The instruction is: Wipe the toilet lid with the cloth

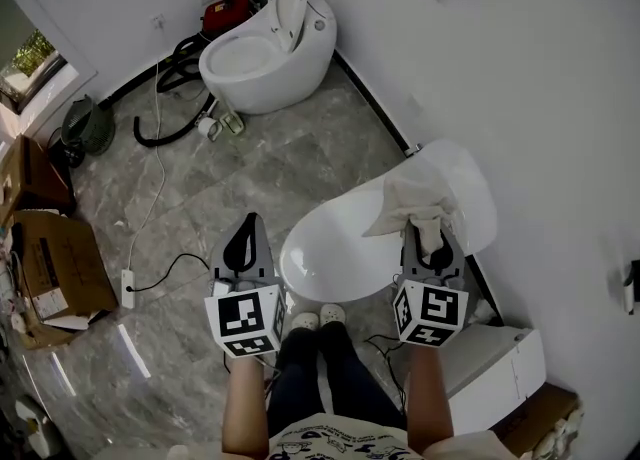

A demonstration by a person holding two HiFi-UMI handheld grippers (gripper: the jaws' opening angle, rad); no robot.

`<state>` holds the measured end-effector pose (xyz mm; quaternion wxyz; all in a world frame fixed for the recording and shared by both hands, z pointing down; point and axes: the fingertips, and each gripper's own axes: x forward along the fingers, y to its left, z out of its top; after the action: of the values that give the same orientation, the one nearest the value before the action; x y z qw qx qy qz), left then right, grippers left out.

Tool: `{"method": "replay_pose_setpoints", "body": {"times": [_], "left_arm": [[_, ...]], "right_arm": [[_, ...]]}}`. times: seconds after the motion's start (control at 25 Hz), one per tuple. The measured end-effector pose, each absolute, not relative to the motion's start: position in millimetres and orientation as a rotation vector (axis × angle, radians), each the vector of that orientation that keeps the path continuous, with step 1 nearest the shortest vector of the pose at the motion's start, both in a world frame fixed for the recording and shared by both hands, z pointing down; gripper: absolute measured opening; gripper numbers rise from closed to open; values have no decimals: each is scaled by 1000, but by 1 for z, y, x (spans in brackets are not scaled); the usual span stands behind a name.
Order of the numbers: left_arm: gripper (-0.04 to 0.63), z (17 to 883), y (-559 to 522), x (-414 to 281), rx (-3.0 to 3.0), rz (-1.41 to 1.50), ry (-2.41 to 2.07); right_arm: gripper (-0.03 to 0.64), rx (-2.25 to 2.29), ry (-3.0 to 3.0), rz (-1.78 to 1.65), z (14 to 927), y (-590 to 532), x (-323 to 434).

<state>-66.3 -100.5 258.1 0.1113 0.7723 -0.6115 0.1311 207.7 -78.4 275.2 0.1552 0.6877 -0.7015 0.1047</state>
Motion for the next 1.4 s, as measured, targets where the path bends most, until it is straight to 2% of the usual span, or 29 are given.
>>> {"method": "replay_pose_setpoints", "body": {"times": [0.84, 1.4], "left_arm": [[8, 407, -127, -46, 2169, 553, -1774], [8, 461, -119, -43, 2110, 562, -1784]], "right_arm": [[126, 1769, -1808, 441, 526, -150, 288], [126, 1558, -1714, 502, 646, -166, 296]]}}
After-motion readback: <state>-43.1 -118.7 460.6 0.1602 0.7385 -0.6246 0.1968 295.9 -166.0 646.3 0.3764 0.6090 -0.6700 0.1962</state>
